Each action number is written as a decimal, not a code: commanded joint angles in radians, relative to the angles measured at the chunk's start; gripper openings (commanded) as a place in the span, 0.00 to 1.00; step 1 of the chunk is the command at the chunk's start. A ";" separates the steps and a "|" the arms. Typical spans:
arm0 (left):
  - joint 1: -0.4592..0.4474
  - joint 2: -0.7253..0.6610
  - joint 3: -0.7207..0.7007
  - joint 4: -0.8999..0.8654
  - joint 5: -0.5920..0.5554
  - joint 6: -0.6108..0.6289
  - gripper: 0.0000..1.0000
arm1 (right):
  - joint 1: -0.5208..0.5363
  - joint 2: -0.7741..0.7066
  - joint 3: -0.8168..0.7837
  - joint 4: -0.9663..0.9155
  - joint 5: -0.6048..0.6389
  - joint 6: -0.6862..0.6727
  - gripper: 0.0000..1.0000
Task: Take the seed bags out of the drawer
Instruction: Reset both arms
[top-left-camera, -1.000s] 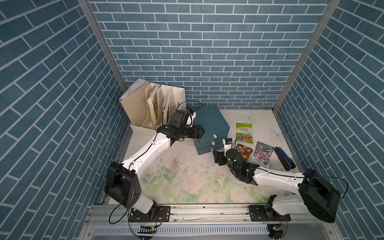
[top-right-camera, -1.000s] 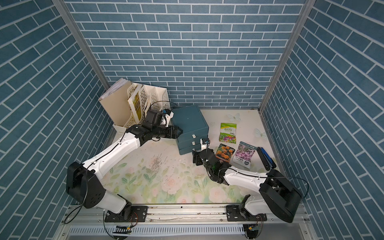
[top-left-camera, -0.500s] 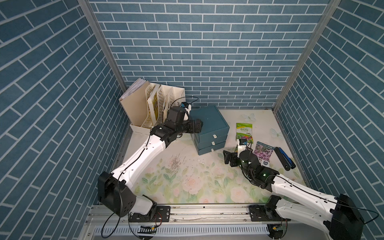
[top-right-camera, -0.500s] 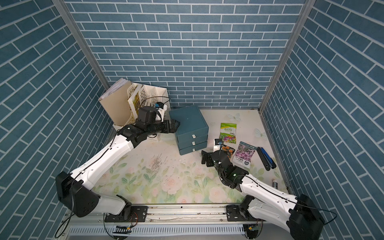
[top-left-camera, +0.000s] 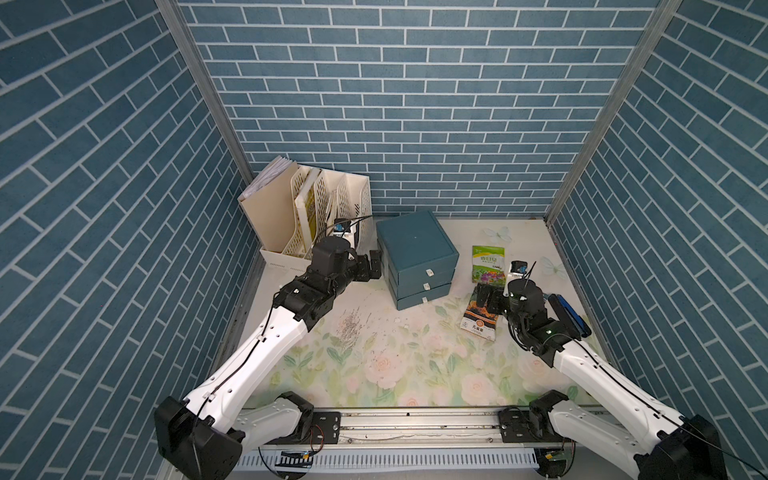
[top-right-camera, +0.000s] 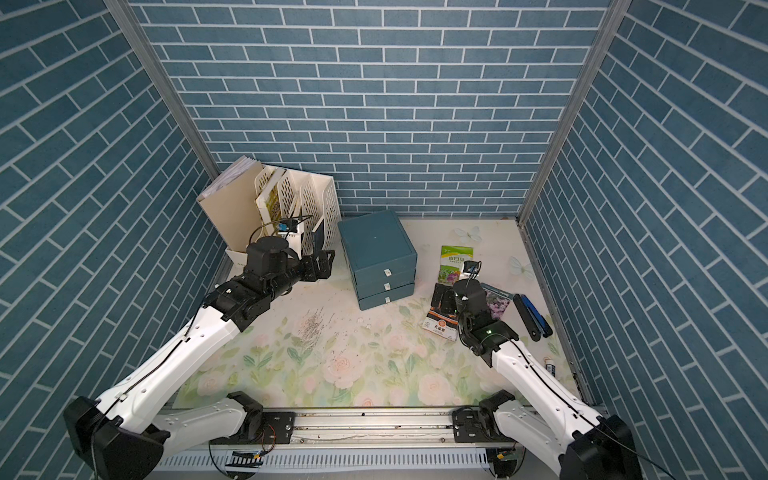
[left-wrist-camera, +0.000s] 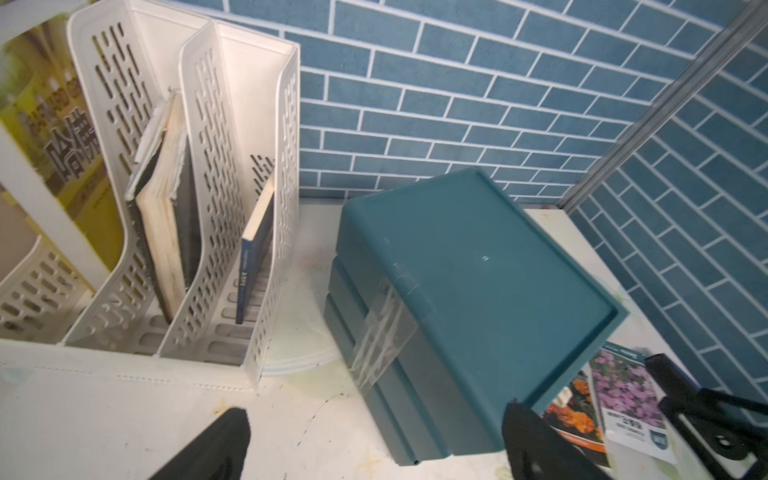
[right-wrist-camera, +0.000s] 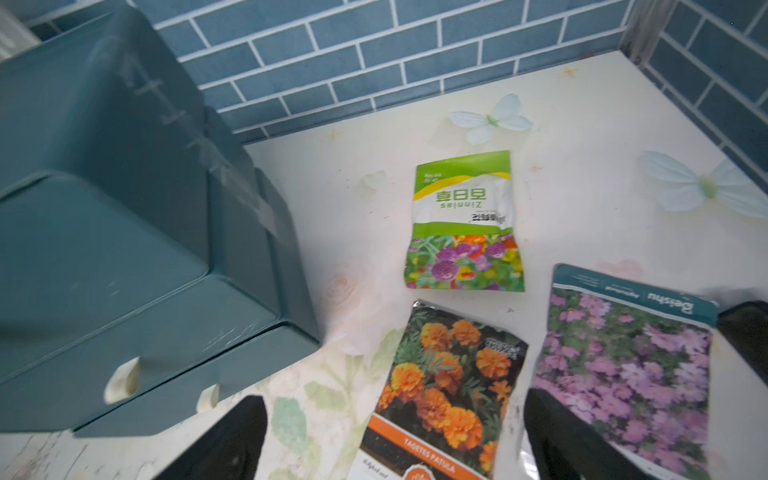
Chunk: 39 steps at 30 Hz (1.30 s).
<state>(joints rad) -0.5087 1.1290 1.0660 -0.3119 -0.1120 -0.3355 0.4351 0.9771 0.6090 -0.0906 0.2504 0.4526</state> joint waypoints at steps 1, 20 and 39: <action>0.005 -0.041 -0.051 0.070 -0.096 0.046 1.00 | -0.090 0.063 0.034 0.037 -0.034 -0.085 1.00; 0.201 -0.042 -0.587 0.763 -0.230 0.211 1.00 | -0.365 0.379 -0.097 0.646 -0.007 -0.363 1.00; 0.384 0.255 -0.786 1.370 -0.147 0.378 0.98 | -0.370 0.506 -0.379 1.312 -0.081 -0.460 1.00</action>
<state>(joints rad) -0.1440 1.3506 0.2928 0.9283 -0.3065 0.0204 0.0681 1.4620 0.2722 1.0439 0.1925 0.0219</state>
